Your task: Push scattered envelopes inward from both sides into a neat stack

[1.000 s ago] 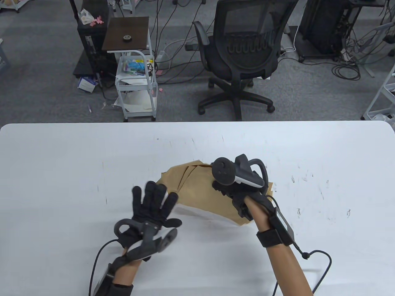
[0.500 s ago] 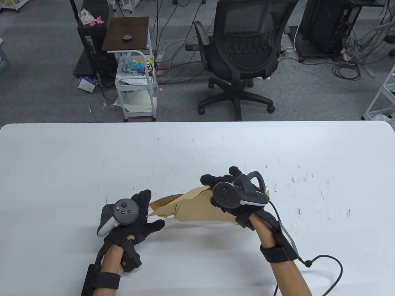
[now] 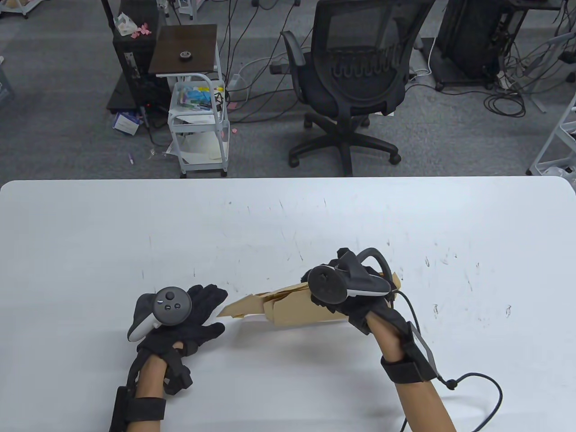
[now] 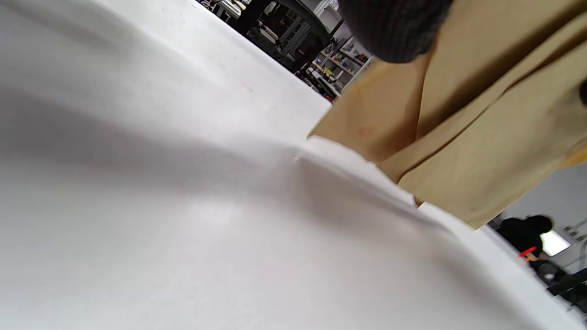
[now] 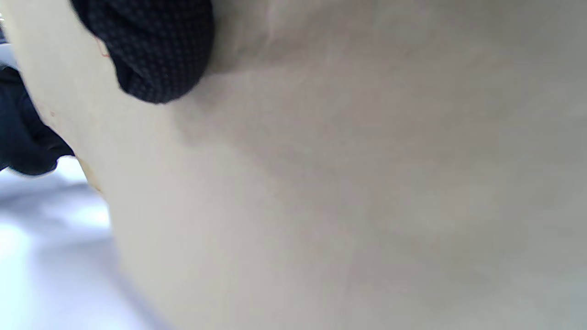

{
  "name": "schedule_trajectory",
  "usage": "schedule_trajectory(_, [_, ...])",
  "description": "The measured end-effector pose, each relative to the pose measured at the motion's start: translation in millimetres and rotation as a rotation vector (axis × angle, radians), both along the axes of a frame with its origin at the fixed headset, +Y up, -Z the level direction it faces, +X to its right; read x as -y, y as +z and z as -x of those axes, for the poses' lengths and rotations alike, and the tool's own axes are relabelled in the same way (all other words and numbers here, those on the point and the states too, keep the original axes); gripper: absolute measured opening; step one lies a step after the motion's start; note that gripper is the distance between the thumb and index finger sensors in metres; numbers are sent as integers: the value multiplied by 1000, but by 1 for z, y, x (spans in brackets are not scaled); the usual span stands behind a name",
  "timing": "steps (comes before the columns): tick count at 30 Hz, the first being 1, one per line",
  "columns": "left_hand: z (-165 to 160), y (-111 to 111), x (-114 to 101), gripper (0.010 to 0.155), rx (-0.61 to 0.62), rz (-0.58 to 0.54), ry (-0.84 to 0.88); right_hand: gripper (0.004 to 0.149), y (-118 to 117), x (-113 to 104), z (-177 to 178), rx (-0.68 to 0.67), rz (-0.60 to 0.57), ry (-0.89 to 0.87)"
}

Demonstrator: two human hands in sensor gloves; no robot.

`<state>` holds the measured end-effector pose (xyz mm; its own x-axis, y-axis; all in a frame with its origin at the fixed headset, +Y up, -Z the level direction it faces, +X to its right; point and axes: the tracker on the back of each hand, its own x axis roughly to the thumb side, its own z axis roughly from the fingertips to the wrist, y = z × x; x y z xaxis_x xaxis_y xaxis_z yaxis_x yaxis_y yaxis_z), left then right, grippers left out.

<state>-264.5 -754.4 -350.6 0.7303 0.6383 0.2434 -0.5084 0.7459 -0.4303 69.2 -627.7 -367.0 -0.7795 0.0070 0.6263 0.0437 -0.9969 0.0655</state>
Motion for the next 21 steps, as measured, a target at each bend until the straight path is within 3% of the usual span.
schedule_trajectory(2, [5,0,0,90,4,26,82,76,-3,11,2,14,41,2])
schedule_trajectory(3, [6,0,1,92,14,37,124,77,-6,17,4,-4,35,6])
schedule_trajectory(4, [6,0,2,94,26,56,140,72,-9,21,6,-7,13,5])
schedule_trajectory(5, [6,1,2,94,45,93,144,52,-12,24,8,0,-45,-1])
schedule_trajectory(6, [7,1,2,95,56,121,123,45,-12,23,8,-10,-59,-1])
schedule_trajectory(8, [8,2,0,94,66,162,36,42,-10,11,2,1,-111,-38])
schedule_trajectory(10, [9,2,0,93,47,126,-11,42,-3,-5,-8,-16,-71,-94])
schedule_trajectory(13, [8,2,1,97,53,164,25,59,0,-7,-13,-3,-14,-88])
schedule_trajectory(15, [4,3,0,99,62,178,53,73,-6,6,-9,10,18,-10])
schedule_trajectory(17, [-1,5,-4,102,65,187,-42,75,-13,20,-3,35,3,63])
schedule_trajectory(18, [-3,6,-5,102,74,184,-85,70,-13,21,-2,31,-16,66])
schedule_trajectory(20, [-9,7,-9,104,92,166,-167,44,-13,19,1,-11,-82,56])
schedule_trajectory(21, [-12,7,-11,104,112,162,-150,42,-10,14,1,-7,-100,47])
